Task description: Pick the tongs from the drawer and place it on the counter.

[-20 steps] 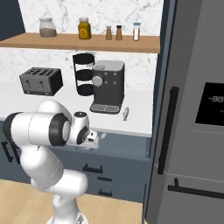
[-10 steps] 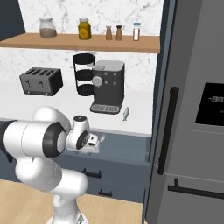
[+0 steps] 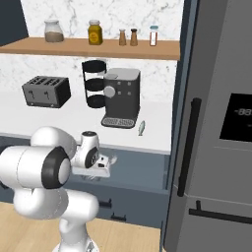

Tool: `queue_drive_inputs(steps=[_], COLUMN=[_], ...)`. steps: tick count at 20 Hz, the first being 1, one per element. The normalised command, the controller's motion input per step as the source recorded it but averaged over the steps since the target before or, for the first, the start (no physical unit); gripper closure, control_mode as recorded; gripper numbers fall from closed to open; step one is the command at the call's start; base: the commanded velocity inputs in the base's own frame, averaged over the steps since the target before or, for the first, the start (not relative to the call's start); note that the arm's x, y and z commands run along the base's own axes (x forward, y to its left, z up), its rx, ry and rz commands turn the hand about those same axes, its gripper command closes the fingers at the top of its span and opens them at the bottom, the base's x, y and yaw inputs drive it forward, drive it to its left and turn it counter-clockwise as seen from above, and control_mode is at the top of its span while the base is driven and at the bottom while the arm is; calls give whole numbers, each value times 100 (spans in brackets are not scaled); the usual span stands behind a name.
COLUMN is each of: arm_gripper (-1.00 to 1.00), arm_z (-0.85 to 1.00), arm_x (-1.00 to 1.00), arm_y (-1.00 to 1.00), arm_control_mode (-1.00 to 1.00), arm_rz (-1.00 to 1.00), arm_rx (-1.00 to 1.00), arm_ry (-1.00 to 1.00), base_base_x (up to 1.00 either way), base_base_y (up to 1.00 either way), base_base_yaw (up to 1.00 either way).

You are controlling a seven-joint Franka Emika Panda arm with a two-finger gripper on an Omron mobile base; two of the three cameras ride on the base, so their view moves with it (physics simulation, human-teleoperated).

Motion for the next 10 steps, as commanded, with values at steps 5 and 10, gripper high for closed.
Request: queue_drive_inputs(steps=[5,10], arm_gripper=[-100,-100], arm_z=[-61,4], arm_x=[-100,-83], arm_y=[-8,-5], arm_control_mode=[-100,-100], arm_rz=[0,0], arm_rx=[0,1], arm_ry=[27,11], base_base_x=[0,0], base_base_y=[0,0], base_base_yaw=[0,0])
